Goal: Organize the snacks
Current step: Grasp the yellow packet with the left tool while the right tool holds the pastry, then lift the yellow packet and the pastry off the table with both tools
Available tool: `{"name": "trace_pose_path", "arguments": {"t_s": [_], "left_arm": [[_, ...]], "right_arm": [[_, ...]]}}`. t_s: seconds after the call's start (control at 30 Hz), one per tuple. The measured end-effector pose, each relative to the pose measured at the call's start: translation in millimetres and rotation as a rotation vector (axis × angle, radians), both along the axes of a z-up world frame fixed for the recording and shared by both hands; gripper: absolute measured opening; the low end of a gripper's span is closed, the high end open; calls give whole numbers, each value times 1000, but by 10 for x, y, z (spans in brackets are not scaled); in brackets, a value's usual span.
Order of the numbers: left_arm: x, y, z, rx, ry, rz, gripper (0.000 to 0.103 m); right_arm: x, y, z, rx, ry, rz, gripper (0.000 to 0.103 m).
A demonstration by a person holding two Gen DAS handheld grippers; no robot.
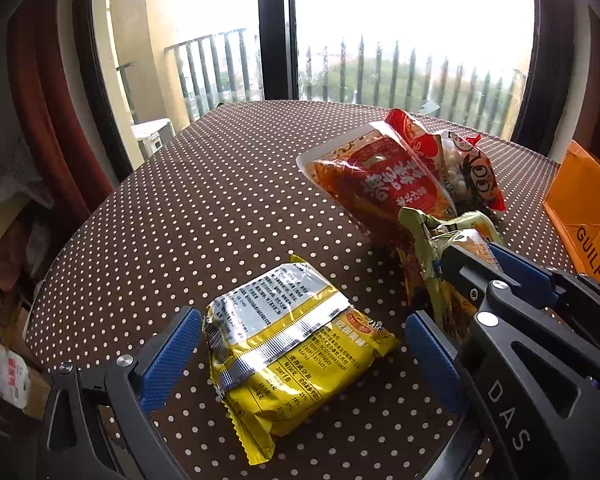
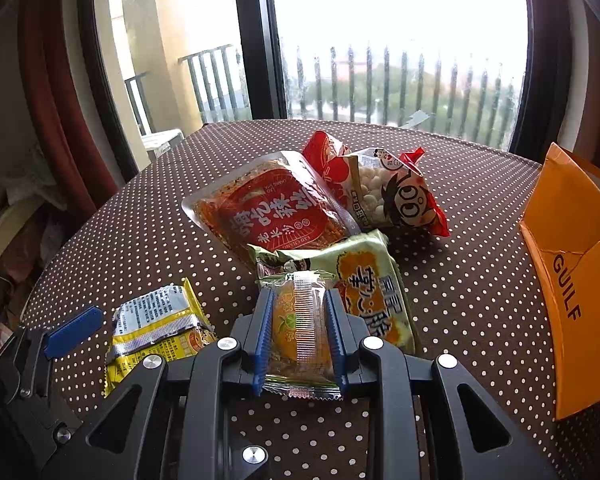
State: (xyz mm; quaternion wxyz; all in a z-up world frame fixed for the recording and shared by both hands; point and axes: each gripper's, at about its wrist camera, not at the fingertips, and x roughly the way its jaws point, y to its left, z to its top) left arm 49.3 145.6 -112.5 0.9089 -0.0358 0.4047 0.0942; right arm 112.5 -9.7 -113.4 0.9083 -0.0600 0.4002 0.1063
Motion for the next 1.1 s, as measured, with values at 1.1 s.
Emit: {"name": "trace_pose_path", "arguments": {"t_s": [1.1], "left_arm": [[-36,-372,-26,-45,4,-85,71]], "right_arm": [[-33,-405,-21,3,16,-86,28]]}}
